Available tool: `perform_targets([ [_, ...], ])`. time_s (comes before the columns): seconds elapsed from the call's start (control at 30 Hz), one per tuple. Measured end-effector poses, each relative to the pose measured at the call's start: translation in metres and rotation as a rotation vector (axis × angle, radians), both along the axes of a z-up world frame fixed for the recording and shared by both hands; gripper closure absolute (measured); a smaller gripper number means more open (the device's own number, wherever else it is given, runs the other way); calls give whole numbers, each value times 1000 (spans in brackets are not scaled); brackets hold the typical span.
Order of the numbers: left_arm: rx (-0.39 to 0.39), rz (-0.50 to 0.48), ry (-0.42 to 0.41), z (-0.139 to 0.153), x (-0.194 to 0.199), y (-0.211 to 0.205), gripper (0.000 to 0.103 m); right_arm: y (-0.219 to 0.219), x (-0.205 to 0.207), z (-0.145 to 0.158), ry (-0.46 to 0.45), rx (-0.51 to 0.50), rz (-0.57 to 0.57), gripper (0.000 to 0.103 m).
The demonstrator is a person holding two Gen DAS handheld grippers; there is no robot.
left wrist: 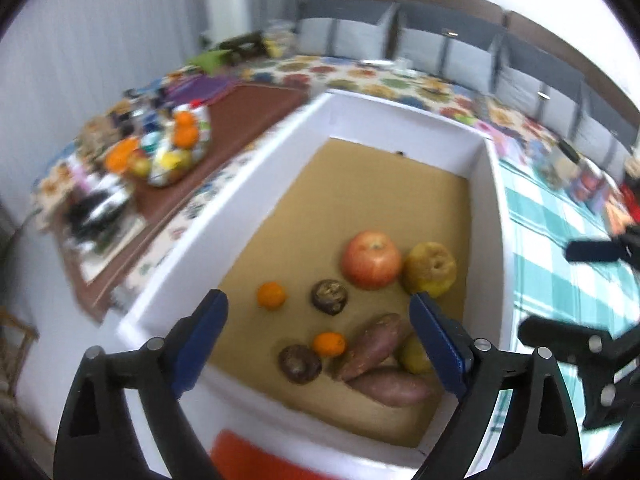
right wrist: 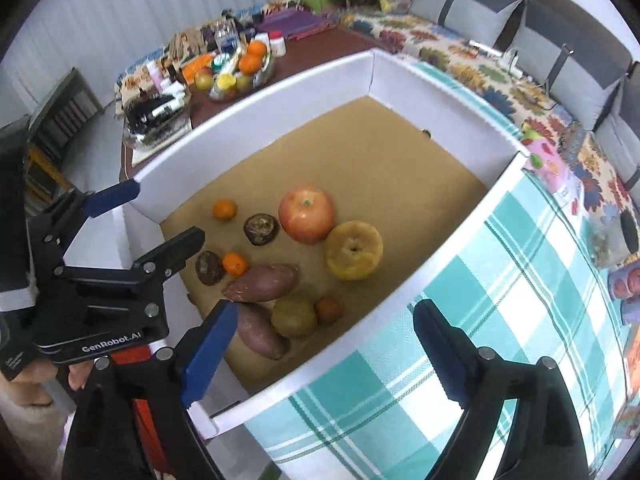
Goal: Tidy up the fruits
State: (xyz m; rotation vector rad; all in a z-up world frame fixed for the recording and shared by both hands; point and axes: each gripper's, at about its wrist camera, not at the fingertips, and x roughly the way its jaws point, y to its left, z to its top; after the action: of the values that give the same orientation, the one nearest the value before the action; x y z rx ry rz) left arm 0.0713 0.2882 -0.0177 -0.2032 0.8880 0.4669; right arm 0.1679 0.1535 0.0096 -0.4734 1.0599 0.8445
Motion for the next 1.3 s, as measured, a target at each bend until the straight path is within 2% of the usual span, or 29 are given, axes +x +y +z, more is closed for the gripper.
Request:
perform_targets([
  [0.07, 71, 34, 45, 10, -8, -7, 10, -8, -11, 6, -15, 22, -12, 13],
  [0.17, 85, 28, -24, 25, -23, -14, 10, -17, -25, 13, -29, 46, -22, 13],
  [0.27, 115, 104, -37, 35, -37, -17, 10, -18, -34, 15, -34, 60, -33, 13],
  [0.43, 14, 98, -10, 32, -39, -12, 10, -17, -41, 21, -46, 60, -56, 11],
  [0.7, 24, 84, -7, 28, -44, -14, 10, -15, -51, 23, -55, 59, -82, 8],
  [0.77, 27, 88, 5, 27, -45, -14, 9, -14, -49, 20, -48, 59, -89, 4],
  [0.83, 7, 74, 21, 25, -44, -13, 9, -13, -47, 16, -36, 58, -101, 0],
  [1.07, -63, 69, 59, 20, -42, -6, 9, 0, -47, 14, -22, 44, -99, 0],
  [1.3, -95, 93, 74, 20, -44, 5, 9, 11, -48, 19, -27, 35, -95, 0],
])
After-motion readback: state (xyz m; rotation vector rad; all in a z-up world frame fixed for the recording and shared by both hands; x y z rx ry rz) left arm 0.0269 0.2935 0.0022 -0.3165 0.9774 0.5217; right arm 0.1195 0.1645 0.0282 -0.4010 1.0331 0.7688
